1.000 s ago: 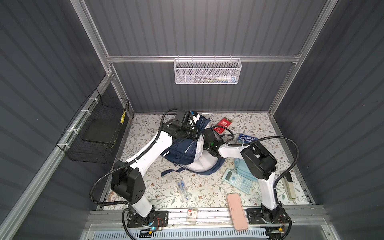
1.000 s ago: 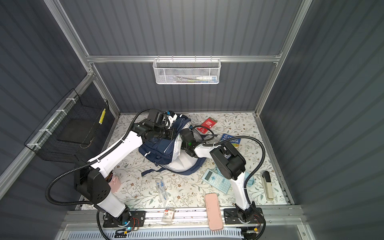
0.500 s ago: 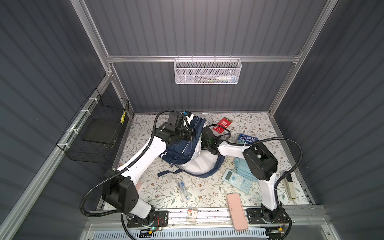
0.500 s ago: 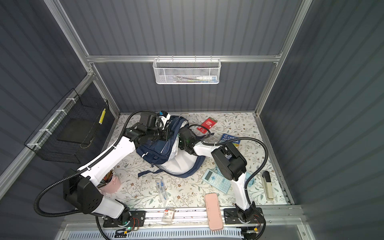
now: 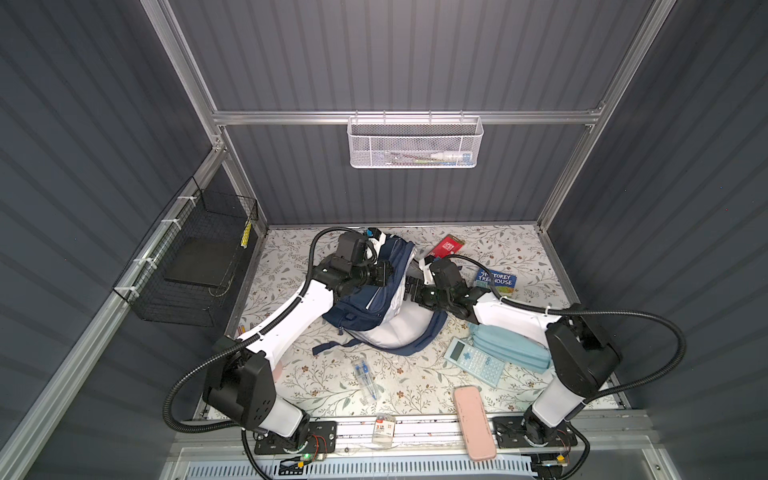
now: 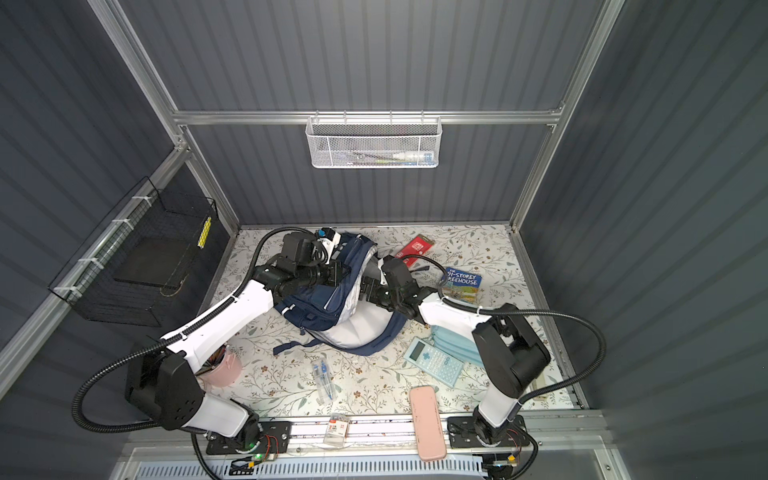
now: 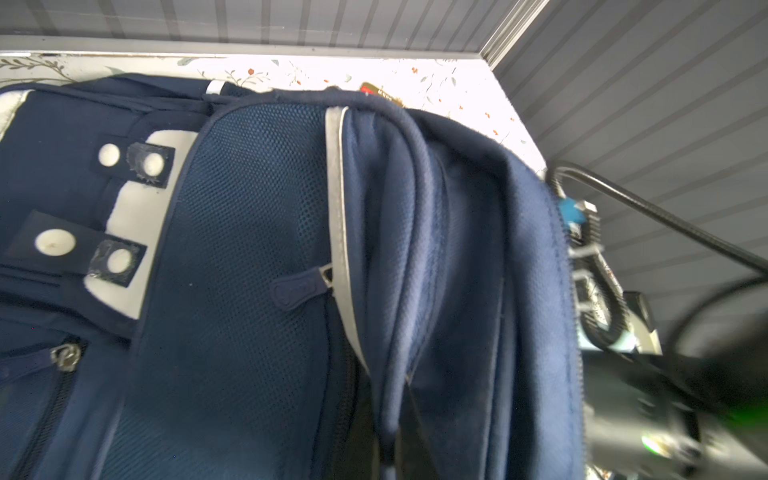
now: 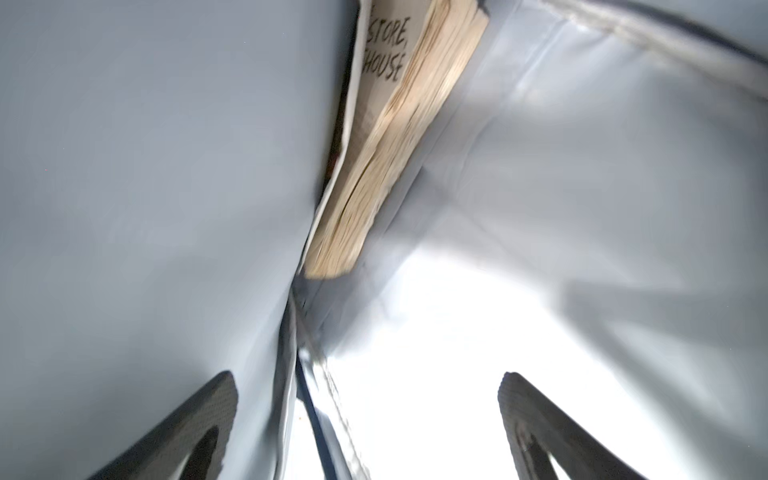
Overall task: Pack the student bag
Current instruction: 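Release the book and move the right gripper to the 91-Storey Treehouse book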
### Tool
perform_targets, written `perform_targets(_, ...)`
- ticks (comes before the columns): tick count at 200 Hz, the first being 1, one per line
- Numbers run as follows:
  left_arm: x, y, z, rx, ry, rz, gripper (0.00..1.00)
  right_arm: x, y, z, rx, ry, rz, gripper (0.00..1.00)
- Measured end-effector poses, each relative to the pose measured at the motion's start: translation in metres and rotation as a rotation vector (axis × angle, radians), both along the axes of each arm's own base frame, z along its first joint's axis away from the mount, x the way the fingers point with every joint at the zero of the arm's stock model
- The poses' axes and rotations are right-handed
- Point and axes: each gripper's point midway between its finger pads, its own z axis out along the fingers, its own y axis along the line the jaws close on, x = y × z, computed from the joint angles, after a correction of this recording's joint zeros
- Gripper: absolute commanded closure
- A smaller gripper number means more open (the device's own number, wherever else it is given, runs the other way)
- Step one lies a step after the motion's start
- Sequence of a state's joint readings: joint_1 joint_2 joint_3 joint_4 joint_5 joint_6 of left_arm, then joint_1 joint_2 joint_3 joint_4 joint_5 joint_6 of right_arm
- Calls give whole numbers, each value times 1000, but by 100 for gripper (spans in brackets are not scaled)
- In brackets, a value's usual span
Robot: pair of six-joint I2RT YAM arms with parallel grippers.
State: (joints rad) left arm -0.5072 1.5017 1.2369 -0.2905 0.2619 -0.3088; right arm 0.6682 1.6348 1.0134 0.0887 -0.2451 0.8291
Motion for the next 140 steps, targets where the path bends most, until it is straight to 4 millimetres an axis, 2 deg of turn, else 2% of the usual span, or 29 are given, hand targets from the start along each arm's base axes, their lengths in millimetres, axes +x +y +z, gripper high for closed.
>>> perform_targets(18, -1, -1, -5, -12, 10, 2, 100, -11, -19, 22, -39, -56, -12, 1)
perform_targets(44, -2, -2, -6, -22, 13, -4, 100, -19, -59, 74, -63, -190, -57, 1)
perform_targets(62, -1, -3, -6, -28, 10, -7, 100, -13, -105, 106, -64, -268, -145, 1)
perform_targets(78, -1, -3, -6, -31, 13, -7, 100, -3, -151, 117, -82, -284, -240, 1)
perform_targets(89, -2, -3, -6, -32, 14, -10, 100, 5, -183, 115, -97, -267, -314, 1)
perform_targets(100, -2, -3, -6, -32, 14, -10, 100, 12, -216, 104, -102, -220, -381, 1)
perform_targets(122, -2, -3, -6, -36, 19, -6, 100, 21, -281, 62, -103, -68, -514, 1)
perform_targets(140, -3, -3, -7, -39, 20, -4, 100, 23, -312, 29, -106, 53, -572, 1)
